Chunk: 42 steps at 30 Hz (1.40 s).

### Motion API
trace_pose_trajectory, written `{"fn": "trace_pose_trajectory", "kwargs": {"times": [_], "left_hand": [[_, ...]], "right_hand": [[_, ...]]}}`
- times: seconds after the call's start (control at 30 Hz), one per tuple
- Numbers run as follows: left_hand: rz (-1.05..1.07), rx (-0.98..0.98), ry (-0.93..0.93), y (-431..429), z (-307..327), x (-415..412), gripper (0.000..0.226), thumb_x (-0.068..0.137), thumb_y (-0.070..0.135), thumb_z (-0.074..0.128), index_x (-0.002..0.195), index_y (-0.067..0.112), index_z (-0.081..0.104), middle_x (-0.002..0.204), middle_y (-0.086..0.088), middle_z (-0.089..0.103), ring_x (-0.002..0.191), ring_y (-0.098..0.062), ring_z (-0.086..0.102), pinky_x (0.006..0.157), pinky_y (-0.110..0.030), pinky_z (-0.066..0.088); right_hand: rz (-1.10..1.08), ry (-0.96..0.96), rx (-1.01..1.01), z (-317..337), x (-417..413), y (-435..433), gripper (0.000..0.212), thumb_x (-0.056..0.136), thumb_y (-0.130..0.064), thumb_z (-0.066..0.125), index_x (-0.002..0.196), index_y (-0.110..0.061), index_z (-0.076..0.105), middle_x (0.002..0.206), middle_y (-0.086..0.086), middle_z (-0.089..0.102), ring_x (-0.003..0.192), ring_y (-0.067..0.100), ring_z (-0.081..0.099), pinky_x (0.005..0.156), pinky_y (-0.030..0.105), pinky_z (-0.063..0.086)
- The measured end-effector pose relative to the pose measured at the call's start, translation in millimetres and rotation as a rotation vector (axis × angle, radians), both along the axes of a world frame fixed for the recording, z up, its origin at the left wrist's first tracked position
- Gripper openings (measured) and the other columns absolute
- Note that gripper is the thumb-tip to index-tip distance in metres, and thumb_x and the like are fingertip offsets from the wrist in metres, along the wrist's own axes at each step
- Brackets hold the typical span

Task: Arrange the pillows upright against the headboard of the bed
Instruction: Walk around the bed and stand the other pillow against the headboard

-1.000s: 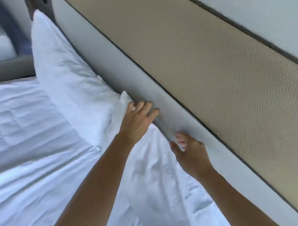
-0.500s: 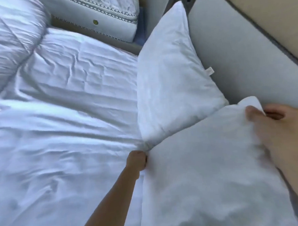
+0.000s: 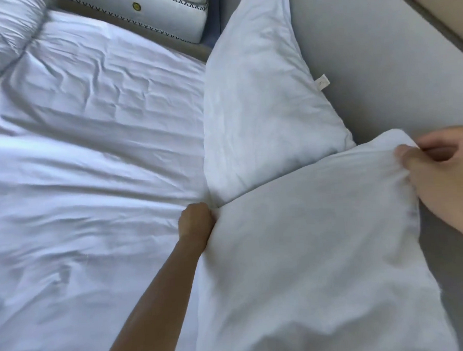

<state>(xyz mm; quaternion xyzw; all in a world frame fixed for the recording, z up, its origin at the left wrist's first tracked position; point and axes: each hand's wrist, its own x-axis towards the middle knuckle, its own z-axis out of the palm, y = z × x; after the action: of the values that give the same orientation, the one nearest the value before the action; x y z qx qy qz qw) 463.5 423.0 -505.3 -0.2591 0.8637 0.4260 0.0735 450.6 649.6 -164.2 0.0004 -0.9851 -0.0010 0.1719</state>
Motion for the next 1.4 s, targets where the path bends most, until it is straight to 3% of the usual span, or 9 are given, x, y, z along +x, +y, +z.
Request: {"fn": "trace_pose_trajectory", "kwargs": {"times": [0.2,0.3,0.4,0.53,0.6,0.77,0.93,1.23,1.4], "left_hand": [[0.211,0.329,0.202,0.1,-1.7,31.9,0.031,0.104,0.034,0.043,0.114,0.014,0.063,0.114,-0.001,0.064,0.109,-0.025,0.062,0.085,-0.032,0.045],[0.025,0.531,0.356,20.4,21.3,78.8,0.064,0.097,0.068,0.028,0.154,0.04,0.032,0.158,0.018,0.03,0.148,-0.003,0.022,0.121,-0.026,0.018],[-0.155,0.417,0.256,64.9,17.5,81.4,0.072,0.086,0.082,0.006,0.154,0.056,0.004,0.167,0.018,-0.005,0.153,-0.007,-0.01,0.126,-0.039,0.004],[-0.161,0.08,0.098,99.9,5.9,67.9,0.086,0.091,0.06,0.051,0.153,0.055,-0.008,0.168,0.015,-0.006,0.154,-0.018,-0.009,0.118,-0.06,0.019],[-0.213,0.144,0.11,93.7,1.0,69.8,0.078,0.094,0.065,0.041,0.15,0.059,-0.013,0.168,0.012,-0.011,0.155,-0.02,-0.014,0.122,-0.057,0.004],[-0.179,0.397,0.149,79.7,10.7,65.0,0.058,0.095,0.072,0.017,0.149,0.064,-0.002,0.169,0.012,-0.008,0.155,-0.014,-0.014,0.125,-0.044,-0.009],[-0.184,0.413,0.173,68.6,25.5,73.9,0.058,0.095,0.073,0.02,0.148,0.065,-0.002,0.169,0.011,-0.011,0.154,-0.015,-0.015,0.125,-0.045,-0.006],[-0.351,0.278,0.19,71.5,15.0,86.1,0.062,0.089,0.081,0.014,0.146,0.068,-0.006,0.168,0.013,-0.012,0.155,-0.023,-0.011,0.126,-0.047,0.0],[-0.35,0.314,0.296,58.9,15.0,115.4,0.065,0.088,0.08,0.002,0.149,0.062,-0.009,0.168,0.012,-0.014,0.155,-0.021,-0.014,0.125,-0.05,0.005]], "right_hand": [[-0.017,-0.045,0.178,5.2,-3.7,-9.1,0.018,0.075,-0.057,0.046,0.08,-0.049,0.061,0.066,-0.004,0.064,0.069,0.035,0.066,0.074,0.053,0.056],[-0.037,-0.033,0.202,11.4,17.1,-69.4,0.038,0.077,-0.043,0.05,0.106,-0.023,0.065,0.094,0.013,0.067,0.088,0.041,0.063,0.082,0.056,0.052],[0.141,0.029,0.175,-27.7,57.6,-147.5,0.058,0.092,-0.042,0.048,0.141,-0.012,0.043,0.135,0.021,0.053,0.123,0.042,0.05,0.104,0.055,0.039],[0.271,-0.611,0.598,-154.1,92.1,-188.4,0.065,0.099,-0.056,0.019,0.158,-0.027,0.017,0.165,0.019,0.01,0.153,0.033,0.002,0.118,0.059,-0.01],[0.167,-0.72,0.831,-166.1,80.8,-147.3,0.066,0.1,-0.055,0.01,0.159,-0.026,0.01,0.166,0.017,0.001,0.153,0.03,-0.009,0.114,0.059,-0.021],[0.207,-0.529,0.894,-103.8,60.7,-65.4,0.068,0.087,-0.063,0.03,0.138,-0.029,0.058,0.153,0.019,0.042,0.145,0.029,0.036,0.122,0.058,0.009],[0.082,-0.474,1.04,-83.0,51.9,-71.6,0.075,0.088,-0.075,0.001,0.155,-0.044,-0.007,0.165,0.011,-0.02,0.151,0.025,-0.022,0.113,0.063,-0.018],[-0.101,-0.508,0.998,-89.5,39.3,-87.2,0.085,0.081,-0.084,0.002,0.155,-0.043,-0.006,0.161,0.017,-0.027,0.147,0.041,-0.025,0.113,0.066,-0.016],[0.106,-0.555,1.072,-128.0,92.3,-139.0,0.078,0.087,-0.078,0.003,0.155,-0.041,-0.009,0.159,0.021,-0.029,0.143,0.048,-0.03,0.108,0.069,-0.022]]}}
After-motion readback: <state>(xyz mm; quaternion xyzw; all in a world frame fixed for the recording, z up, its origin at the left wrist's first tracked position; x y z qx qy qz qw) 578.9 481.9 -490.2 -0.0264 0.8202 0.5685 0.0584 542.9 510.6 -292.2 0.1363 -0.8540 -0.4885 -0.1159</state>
